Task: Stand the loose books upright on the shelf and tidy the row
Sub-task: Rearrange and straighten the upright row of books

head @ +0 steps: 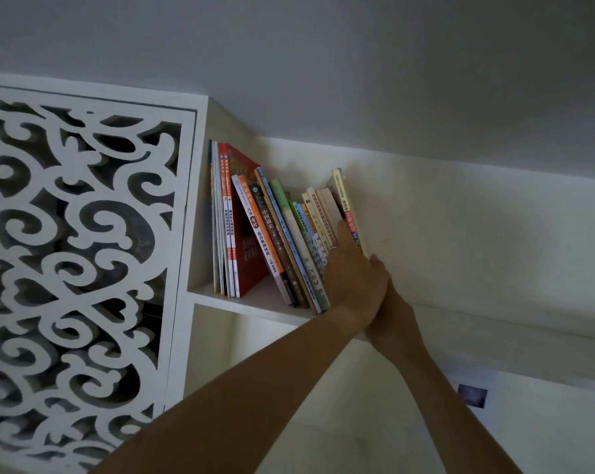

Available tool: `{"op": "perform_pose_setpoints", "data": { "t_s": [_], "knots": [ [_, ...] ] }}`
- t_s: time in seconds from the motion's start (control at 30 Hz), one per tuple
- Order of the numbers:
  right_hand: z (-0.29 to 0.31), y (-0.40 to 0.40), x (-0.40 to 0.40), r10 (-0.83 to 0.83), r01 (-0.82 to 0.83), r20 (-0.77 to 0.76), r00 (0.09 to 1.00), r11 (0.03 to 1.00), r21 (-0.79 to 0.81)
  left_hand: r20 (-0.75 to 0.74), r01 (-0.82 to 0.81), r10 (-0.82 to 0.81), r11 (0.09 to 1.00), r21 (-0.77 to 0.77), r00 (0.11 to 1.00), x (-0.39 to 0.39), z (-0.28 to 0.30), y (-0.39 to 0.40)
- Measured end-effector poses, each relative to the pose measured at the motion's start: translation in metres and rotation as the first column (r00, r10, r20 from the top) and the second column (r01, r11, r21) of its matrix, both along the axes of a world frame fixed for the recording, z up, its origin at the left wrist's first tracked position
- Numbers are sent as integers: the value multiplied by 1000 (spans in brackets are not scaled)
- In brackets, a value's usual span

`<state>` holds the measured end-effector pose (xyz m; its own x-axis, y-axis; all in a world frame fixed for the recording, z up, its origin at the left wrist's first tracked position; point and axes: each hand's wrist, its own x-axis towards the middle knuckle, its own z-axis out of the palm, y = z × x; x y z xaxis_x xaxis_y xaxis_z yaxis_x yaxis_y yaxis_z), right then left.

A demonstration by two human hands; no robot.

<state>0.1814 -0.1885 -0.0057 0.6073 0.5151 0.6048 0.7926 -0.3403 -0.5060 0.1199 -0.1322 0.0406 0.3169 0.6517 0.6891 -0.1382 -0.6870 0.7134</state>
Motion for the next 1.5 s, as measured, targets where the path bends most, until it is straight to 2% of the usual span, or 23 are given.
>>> {"op": "perform_pose_setpoints", "data": {
  "t_s": [0.1,0.23,0.33,0.43,0.53,0.63,0.7,0.73,0.83,0.93,1.03,1.1,1.17,1.23,1.5],
  "knots": [
    [1,-2,-9,41,-44,48,998,997,62,64,6,-9,999,54,998,-7,-3,-2],
    [-6,-5,-23,41,-55,65,997,972,228,237,54,-88,988,148,968,-20,-9,-20],
    [-6,1,-42,131,-134,33,991,929,345,279,172,-196,979,108,940,-42,0,-24],
    [-2,14,-61,60,-83,72,996,923,375,247,330,-318,944,-6,915,-65,9,-15],
    [0,24,-77,81,-152,190,978,904,400,295,240,-211,968,-66,932,-84,13,-2],
    [1,26,-92,241,-336,298,923,884,325,401,92,-59,994,-64,914,-102,11,16],
    [0,25,-97,384,-470,319,867,842,263,432,-19,47,997,-69,901,-113,10,31],
    [-1,24,-97,402,-496,357,844,837,230,430,-63,90,995,-76,899,-119,9,37],
    [-7,24,-80,306,-414,402,863,884,216,397,-155,173,985,-77,901,-139,3,49],
    [-7,25,-59,82,-204,345,935,920,334,366,-240,241,970,-47,899,-158,2,57],
    [3,37,-40,-120,14,305,945,945,327,351,-301,299,952,-51,887,-174,8,60],
    [14,46,-36,-157,97,221,963,961,259,354,-304,309,950,-70,883,-184,13,62],
    [24,54,-37,-126,100,136,983,978,181,348,-313,317,947,-67,882,-192,15,64],
    [25,65,-41,-110,96,128,986,989,110,336,-331,334,941,-68,881,-200,16,64],
    [14,112,-64,-316,277,202,927,940,197,313,-356,346,934,-27,884,-216,20,62]
  ]
}}
